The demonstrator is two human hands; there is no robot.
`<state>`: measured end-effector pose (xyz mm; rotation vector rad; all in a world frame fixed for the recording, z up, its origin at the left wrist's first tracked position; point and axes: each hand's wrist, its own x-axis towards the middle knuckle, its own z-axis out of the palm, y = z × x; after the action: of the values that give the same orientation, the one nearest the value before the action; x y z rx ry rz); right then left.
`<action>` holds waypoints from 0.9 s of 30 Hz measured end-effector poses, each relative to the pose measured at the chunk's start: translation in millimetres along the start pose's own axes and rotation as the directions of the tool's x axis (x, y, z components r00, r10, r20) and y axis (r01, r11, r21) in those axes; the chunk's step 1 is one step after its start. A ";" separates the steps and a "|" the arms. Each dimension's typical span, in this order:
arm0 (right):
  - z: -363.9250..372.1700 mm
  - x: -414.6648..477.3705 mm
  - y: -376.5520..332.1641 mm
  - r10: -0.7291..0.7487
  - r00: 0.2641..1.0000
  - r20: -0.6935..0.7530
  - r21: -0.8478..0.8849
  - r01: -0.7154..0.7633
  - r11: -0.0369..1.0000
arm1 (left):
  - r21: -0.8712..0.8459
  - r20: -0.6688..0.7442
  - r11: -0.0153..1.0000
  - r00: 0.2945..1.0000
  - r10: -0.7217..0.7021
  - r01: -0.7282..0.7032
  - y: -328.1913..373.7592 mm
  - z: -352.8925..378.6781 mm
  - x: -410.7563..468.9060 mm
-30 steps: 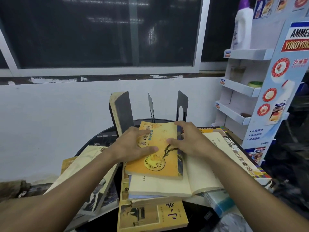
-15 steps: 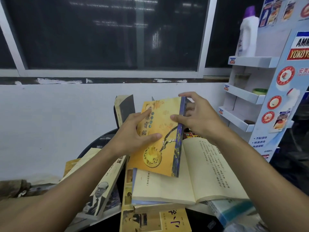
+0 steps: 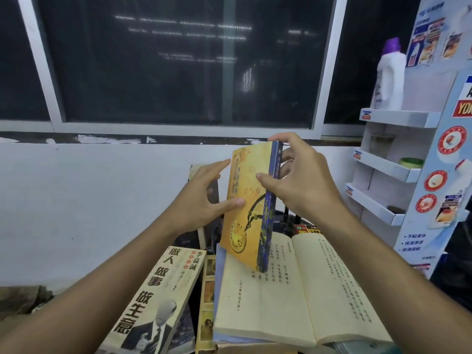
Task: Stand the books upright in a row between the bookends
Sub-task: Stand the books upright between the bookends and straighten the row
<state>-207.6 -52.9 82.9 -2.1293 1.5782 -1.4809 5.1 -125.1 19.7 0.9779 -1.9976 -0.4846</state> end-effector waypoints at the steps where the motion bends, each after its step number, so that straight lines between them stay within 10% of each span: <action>1: 4.5 3.9 -2.9 -0.011 1.000 -0.014 -0.019 0.011 1.000 | 0.052 -0.032 0.999 0.999 0.002 0.000 -4.0 -5.8 3.8; 9: 60.5 41.2 -1.7 -0.086 0.996 -0.039 -0.047 0.085 0.995 | 0.390 -0.099 0.912 0.991 -0.095 0.127 -46.2 -29.5 26.3; 27: 178.8 60.8 49.0 -0.063 0.998 0.020 -0.045 0.064 0.997 | 0.283 -0.102 0.954 0.993 -0.067 0.094 -82.5 -19.5 21.0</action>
<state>-109.8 -199.8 -0.3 -2.2315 1.5666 -1.4527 51.7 -192.4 -10.7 1.2413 -1.9858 -0.1892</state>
